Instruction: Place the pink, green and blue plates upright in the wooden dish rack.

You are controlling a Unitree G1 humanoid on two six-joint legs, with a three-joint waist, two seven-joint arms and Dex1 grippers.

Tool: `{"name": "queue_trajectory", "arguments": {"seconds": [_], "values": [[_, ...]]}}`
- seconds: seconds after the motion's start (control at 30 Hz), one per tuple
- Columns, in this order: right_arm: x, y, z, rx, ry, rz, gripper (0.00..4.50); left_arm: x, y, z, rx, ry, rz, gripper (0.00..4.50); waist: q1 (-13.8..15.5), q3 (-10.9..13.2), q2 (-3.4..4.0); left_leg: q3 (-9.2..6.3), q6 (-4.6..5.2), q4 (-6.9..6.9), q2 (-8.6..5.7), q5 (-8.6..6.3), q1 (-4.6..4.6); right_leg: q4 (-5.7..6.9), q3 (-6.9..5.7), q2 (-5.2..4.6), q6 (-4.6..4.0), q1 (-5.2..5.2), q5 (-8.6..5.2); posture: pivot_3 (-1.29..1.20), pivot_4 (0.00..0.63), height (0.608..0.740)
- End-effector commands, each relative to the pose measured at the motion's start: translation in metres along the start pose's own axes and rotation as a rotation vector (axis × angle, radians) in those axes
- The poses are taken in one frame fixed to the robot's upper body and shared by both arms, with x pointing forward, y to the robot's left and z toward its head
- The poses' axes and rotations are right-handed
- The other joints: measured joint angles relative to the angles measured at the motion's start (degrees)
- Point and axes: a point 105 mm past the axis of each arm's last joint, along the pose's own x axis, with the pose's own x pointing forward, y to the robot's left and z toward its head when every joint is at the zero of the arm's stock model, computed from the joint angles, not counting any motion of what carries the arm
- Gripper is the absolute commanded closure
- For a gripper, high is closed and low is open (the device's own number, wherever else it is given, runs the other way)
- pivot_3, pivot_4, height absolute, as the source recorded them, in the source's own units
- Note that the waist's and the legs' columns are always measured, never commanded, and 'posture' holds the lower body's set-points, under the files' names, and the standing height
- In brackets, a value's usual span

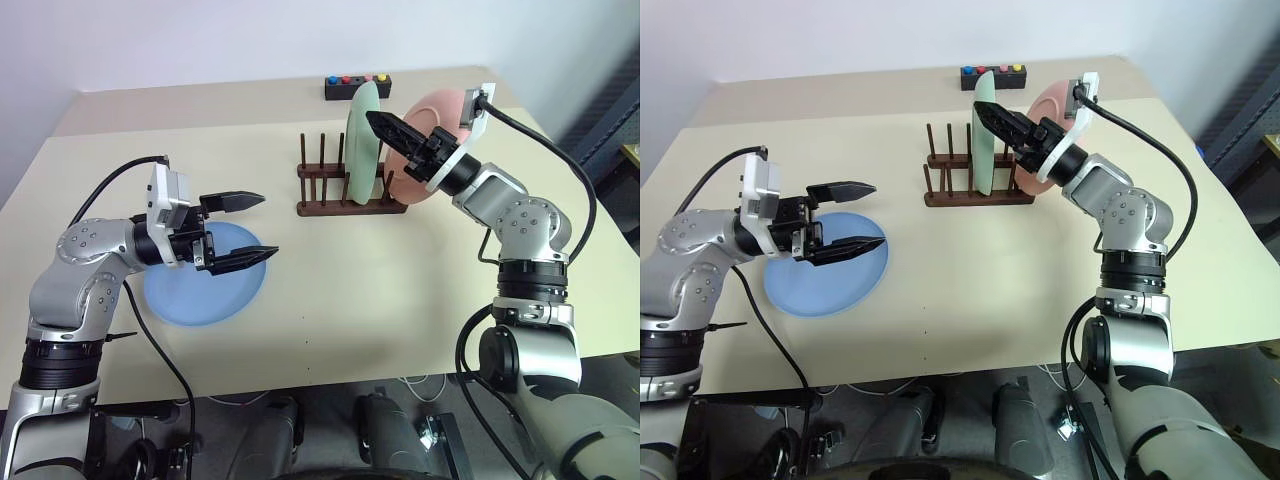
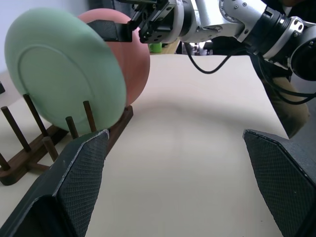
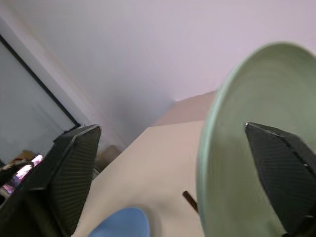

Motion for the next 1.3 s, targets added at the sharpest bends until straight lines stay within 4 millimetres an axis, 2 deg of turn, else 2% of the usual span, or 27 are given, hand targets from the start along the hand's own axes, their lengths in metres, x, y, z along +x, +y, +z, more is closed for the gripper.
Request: {"name": "queue_trajectory", "arguments": {"seconds": [0.03,0.13,0.23,0.33,0.4,0.5,0.57,0.63,0.7,0.8,0.87,1.0,1.17,1.23,1.3], "values": [[0.005,0.018,0.033,-0.172,-0.077,0.033,0.02,-0.002,-0.001,0.011,0.046,-0.008,-0.002,0.0,0.0,0.0,0.0,0.0,0.0,0.0,0.0,0.0,0.0,0.0,0.0,0.0,0.0,0.0,0.0,0.0,0.15,0.74],[0.003,0.023,0.043,-0.247,-0.101,0.044,0.02,-0.004,0.001,0.01,0.048,0.001,0.01,0.0,0.01,0.0,0.0,0.0,-0.01,0.0,0.0,0.0,0.0,0.0,0.0,0.0,0.0,0.0,0.0,0.0,0.15,0.74],[-0.006,0.04,0.057,-0.534,-0.118,0.088,0.02,-0.01,0.01,0.006,-0.026,0.041,0.062,0.0,0.08,0.01,0.01,0.0,0.0,0.0,0.0,0.0,-0.01,0.0,0.0,0.0,0.0,-0.02,0.0,0.0,0.15,0.74],[-0.023,0.062,0.052,-0.681,-0.082,0.237,0.02,-0.023,0.043,0.001,-0.085,0.101,0.243,0.0,0.31,0.0,0.0,-0.01,0.12,-0.01,-0.01,-0.07,-0.02,0.0,-0.01,0.03,0.01,-0.03,0.0,0.0,0.15,0.74],[-0.034,0.074,0.041,-0.655,-0.012,0.344,0.02,-0.034,0.063,-0.003,-0.105,0.142,0.368,0.0,0.22,-0.01,-0.03,-0.06,0.15,0.04,-0.01,-0.09,-0.02,-0.01,-0.08,0.05,0.01,0.03,0.0,0.0,0.15,0.74],[-0.039,0.077,0.037,-0.63,0.015,0.378,0.02,-0.037,0.069,-0.003,-0.114,0.155,0.401,0.0,-0.18,-0.01,-0.02,-0.01,0.16,0.03,-0.01,-0.09,0.02,0.0,-0.03,0.05,0.02,0.05,0.0,0.0,0.15,0.74],[-0.054,0.084,0.005,-0.614,0.193,0.467,0.02,-0.077,0.091,-0.013,-0.295,0.274,0.629,0.0,-0.06,0.0,-0.06,-0.01,0.14,0.0,-0.01,-0.08,0.01,0.04,0.0,0.04,0.01,-0.02,0.0,0.0,0.15,0.74],[-0.061,0.088,-0.012,-0.593,0.269,0.504,0.02,-0.11,0.097,-0.015,-0.451,0.37,0.811,0.0,-0.32,0.05,-0.15,-0.14,0.15,-0.08,0.06,-0.09,-0.01,0.04,-0.07,0.11,0.01,-0.06,0.0,0.0,0.15,0.74],[-0.057,0.088,-0.009,-0.568,0.231,0.483,0.02,-0.117,0.093,-0.01,-0.539,0.399,0.83,0.0,-0.58,0.07,-0.13,-0.09,0.17,-0.07,0.06,-0.1,-0.02,0.06,-0.01,0.14,0.01,-0.11,-0.01,0.0,0.15,0.74],[-0.053,0.088,-0.01,-0.556,0.213,0.475,0.02,-0.142,0.083,-0.024,-0.655,0.6,0.925,0.0,-0.2,0.06,-0.14,-0.07,0.16,0.0,-0.01,-0.09,0.0,0.1,0.0,0.09,0.02,-0.08,0.0,0.0,0.15,0.74],[-0.051,0.088,-0.011,-0.549,0.212,0.476,0.02,-0.151,0.076,-0.032,-0.741,0.668,0.935,0.0,0.15,0.05,-0.12,-0.07,0.15,0.0,-0.03,-0.09,0.01,0.1,0.0,0.07,0.02,-0.06,0.0,0.0,0.15,0.74],[-0.048,0.087,-0.009,-0.547,0.203,0.476,0.02,-0.154,0.048,-0.056,-0.868,0.796,0.855,0.0,0.25,0.04,-0.16,-0.08,0.11,0.02,-0.07,-0.07,0.0,0.11,-0.01,0.02,0.02,-0.03,0.0,0.0,0.15,0.74],[-0.046,0.088,-0.01,-0.553,0.199,0.472,0.02,-0.158,0.036,-0.071,-1.001,0.799,0.841,0.0,0.24,0.04,-0.18,-0.12,0.1,0.0,-0.03,-0.06,-0.02,0.11,0.0,0.02,0.01,-0.07,-0.01,0.0,0.15,0.74],[-0.047,0.088,-0.011,-0.558,0.2,0.469,0.02,-0.153,0.032,-0.084,-1.055,0.783,0.835,0.0,0.25,0.04,-0.17,-0.1,0.1,0.0,-0.05,-0.06,-0.01,0.09,0.0,0.0,0.01,-0.06,-0.01,0.0,0.15,0.74],[-0.048,0.088,-0.01,-0.564,0.197,0.459,0.0,-0.146,0.029,-0.094,-1.113,0.755,0.829,0.53,0.4,0.03,-0.16,-0.1,0.1,0.01,-0.06,-0.06,-0.01,0.1,0.0,-0.02,0.01,-0.05,-0.01,0.0,0.15,0.74]]}}
